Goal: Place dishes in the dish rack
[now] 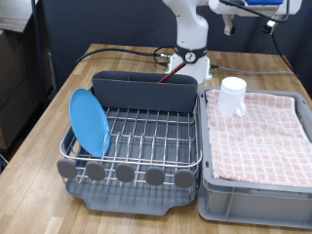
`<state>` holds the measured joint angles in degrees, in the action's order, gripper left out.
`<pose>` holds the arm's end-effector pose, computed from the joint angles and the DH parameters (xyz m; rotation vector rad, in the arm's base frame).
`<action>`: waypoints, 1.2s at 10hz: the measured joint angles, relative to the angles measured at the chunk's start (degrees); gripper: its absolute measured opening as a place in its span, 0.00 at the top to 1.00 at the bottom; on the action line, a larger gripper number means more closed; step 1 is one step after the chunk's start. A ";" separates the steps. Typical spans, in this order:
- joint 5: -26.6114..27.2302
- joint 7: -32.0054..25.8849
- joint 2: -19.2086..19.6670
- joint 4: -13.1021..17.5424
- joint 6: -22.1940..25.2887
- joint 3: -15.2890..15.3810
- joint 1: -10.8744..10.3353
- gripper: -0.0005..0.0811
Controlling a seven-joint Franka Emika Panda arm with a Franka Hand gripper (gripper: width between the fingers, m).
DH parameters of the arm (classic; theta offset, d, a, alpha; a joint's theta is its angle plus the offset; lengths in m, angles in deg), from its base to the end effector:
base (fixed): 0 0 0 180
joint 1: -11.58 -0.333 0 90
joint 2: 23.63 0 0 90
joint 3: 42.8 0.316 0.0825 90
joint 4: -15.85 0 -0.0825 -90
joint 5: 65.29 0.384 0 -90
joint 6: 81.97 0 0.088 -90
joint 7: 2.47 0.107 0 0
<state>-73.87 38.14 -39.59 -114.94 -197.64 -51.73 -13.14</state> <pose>0.4515 0.1156 0.4660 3.0145 -0.5539 0.0848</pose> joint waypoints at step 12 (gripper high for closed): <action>4.00 -5.14 9.54 -2.19 -1.20 2.98 -1.18 0.01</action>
<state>-69.88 33.00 -30.05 -117.13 -198.84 -48.74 -14.32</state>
